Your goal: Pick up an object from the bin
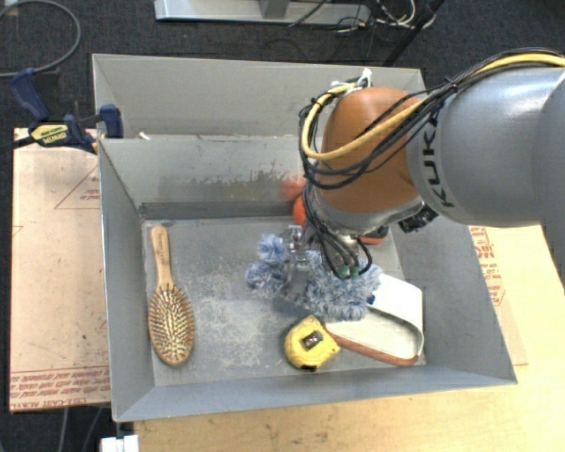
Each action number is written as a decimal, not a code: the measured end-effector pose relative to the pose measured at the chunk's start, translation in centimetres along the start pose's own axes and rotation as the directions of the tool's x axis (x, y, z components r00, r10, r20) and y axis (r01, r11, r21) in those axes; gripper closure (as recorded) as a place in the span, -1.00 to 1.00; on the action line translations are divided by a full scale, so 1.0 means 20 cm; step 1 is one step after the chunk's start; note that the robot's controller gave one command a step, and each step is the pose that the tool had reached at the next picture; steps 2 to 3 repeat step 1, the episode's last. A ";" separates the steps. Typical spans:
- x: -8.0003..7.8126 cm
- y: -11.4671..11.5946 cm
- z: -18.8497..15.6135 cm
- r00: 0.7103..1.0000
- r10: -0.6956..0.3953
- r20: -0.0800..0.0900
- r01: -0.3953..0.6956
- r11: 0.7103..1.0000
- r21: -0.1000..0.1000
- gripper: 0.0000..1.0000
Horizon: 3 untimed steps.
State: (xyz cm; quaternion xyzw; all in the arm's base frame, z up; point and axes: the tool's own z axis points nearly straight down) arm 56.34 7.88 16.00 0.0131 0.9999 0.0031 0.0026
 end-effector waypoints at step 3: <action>0.00 0.00 -0.02 1.000 0.000 -0.002 0.000 1.000 0.000 1.00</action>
Offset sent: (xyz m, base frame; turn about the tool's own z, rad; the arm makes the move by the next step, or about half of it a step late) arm -0.0001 -0.0001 0.0162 0.0000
